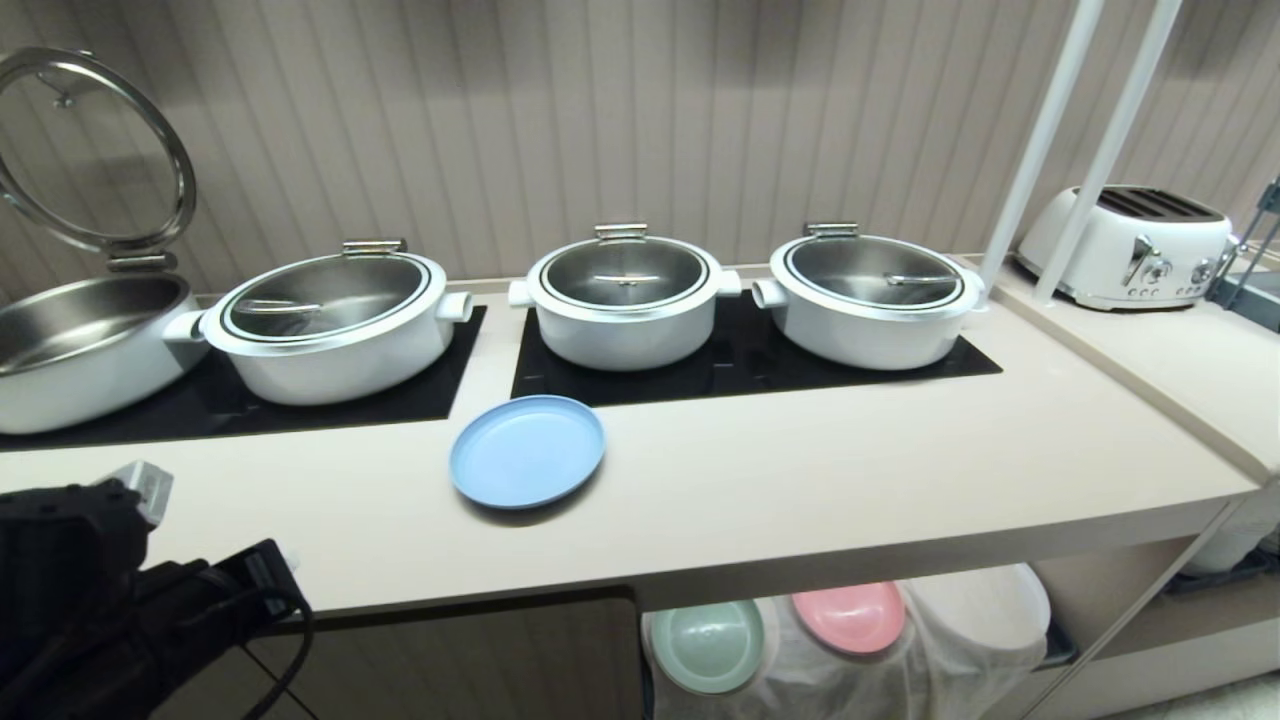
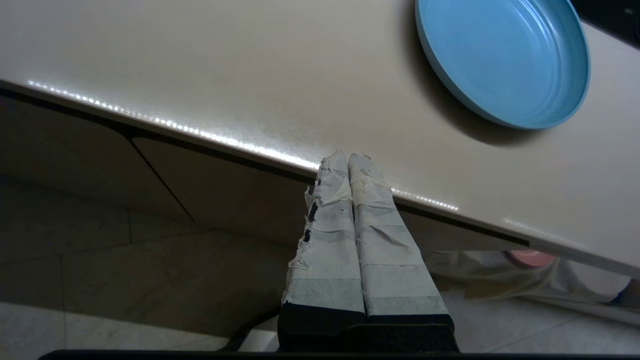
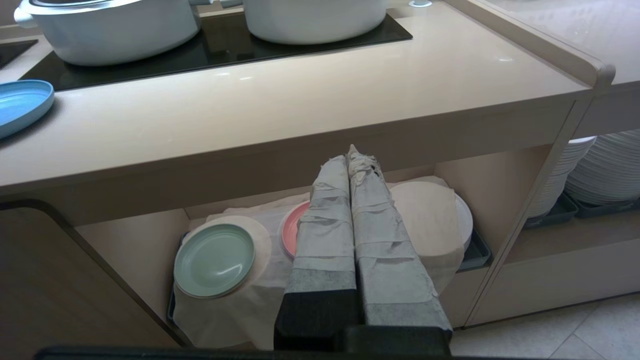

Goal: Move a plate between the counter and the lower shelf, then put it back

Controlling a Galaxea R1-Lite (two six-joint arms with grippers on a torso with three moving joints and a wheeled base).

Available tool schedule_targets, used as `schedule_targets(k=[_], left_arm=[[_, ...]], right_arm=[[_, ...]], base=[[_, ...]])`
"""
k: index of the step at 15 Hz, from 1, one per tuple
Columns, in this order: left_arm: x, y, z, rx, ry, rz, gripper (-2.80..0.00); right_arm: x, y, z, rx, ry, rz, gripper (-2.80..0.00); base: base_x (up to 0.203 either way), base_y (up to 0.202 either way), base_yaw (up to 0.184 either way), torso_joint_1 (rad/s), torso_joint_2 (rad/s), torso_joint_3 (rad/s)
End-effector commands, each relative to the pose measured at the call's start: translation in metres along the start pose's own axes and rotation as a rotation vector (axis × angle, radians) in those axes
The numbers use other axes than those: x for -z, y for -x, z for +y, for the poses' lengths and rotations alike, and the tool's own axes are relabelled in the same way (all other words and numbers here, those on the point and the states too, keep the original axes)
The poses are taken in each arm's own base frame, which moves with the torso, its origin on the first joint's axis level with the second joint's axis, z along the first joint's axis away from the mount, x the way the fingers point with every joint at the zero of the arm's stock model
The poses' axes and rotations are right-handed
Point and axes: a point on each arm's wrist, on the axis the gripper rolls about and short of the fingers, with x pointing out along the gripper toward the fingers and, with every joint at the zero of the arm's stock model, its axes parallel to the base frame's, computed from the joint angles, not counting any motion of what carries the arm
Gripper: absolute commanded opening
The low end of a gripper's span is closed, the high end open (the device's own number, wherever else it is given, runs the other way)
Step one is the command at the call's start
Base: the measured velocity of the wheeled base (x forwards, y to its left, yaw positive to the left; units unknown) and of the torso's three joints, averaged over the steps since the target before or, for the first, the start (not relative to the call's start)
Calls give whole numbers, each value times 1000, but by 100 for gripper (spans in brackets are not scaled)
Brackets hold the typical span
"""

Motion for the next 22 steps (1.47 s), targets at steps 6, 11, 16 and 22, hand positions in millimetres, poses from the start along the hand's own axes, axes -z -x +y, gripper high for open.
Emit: schedule_targets(k=[6,11,16,22], left_arm=[[30,58,38,61,-182,-154,-280],[44,89,55,83,-309,-252,-280],[69,110,70,45,-348,-296,-280],[88,119,78,88,-365,-315,-280]], right_arm=[[0,0,0,0,-1,-1,-280],[0,0,0,0,-1,-1,-280],[0,0,0,-1,-1,-1,-280],[0,0,0,0,-1,-1,-280]], base=[[0,0,0,0,0,0],[0,0,0,0,0,0],[0,0,0,0,0,0],[0,0,0,0,0,0]])
